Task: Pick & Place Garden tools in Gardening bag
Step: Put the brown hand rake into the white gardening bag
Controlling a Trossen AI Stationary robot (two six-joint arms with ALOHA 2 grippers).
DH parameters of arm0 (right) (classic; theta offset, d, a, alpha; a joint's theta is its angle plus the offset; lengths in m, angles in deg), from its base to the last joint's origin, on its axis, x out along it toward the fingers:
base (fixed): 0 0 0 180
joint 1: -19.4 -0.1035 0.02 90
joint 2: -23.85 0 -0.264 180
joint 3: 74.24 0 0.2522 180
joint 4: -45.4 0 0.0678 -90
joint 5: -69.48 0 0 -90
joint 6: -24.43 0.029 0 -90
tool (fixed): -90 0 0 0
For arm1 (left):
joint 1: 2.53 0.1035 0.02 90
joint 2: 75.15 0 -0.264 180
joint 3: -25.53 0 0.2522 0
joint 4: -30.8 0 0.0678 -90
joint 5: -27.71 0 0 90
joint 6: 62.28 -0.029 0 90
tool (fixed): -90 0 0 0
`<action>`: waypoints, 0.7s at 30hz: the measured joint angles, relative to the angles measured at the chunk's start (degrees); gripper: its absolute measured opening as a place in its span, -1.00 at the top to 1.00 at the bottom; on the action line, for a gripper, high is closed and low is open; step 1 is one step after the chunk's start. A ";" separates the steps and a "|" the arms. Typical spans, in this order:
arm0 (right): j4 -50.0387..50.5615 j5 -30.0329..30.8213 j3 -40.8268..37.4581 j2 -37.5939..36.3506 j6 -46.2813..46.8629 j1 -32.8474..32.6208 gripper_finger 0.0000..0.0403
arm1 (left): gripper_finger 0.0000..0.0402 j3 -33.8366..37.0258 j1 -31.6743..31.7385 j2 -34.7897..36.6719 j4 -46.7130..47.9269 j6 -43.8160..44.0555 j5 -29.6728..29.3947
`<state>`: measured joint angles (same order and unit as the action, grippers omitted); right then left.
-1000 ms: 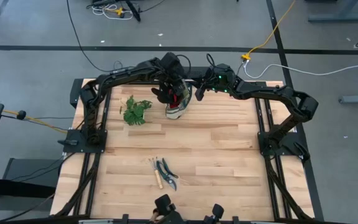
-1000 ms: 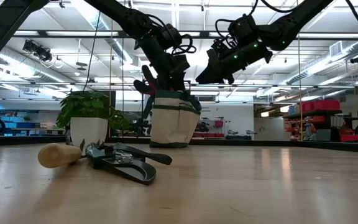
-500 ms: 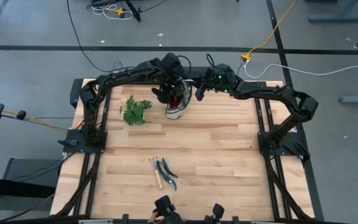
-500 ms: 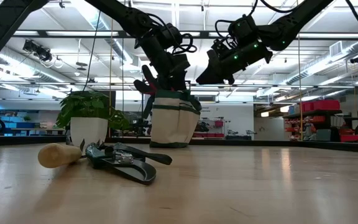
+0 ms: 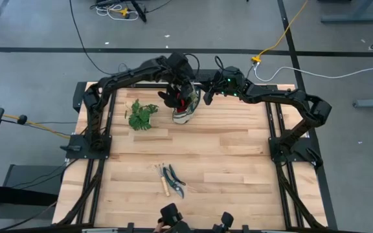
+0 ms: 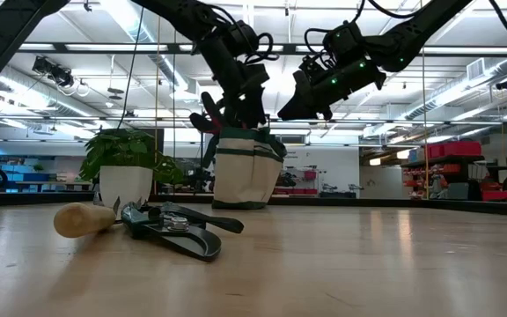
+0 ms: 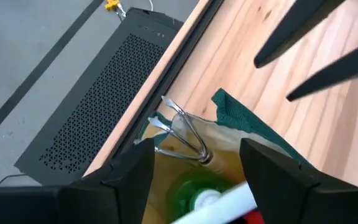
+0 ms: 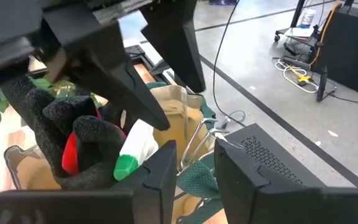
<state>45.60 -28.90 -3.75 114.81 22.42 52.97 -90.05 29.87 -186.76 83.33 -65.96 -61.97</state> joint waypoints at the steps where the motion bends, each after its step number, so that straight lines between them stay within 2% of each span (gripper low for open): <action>1: 0.01 0.00 0.00 0.00 0.07 0.00 0.47 | -0.21 -0.44 0.00 0.00 0.94 -0.17 -0.01; 6: 1.55 -2.10 0.00 0.00 1.02 -0.02 0.47 | -0.21 -2.87 0.02 0.00 7.30 -1.34 -0.06; 14: 4.65 -14.52 0.00 0.00 1.40 -2.36 0.47 | -0.21 -6.28 0.07 0.00 14.40 -3.10 -0.04; 17: 6.10 -13.49 0.00 0.00 1.16 -3.96 0.47 | -0.21 -6.38 0.07 0.39 16.64 -3.36 1.12; 21: 7.94 -11.56 0.00 0.02 0.50 -5.11 0.47 | -0.21 -6.36 0.00 1.67 22.43 -3.80 5.70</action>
<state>53.54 -40.46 -3.75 114.83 22.92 47.86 -96.41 29.87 -185.09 105.75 -69.76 -56.26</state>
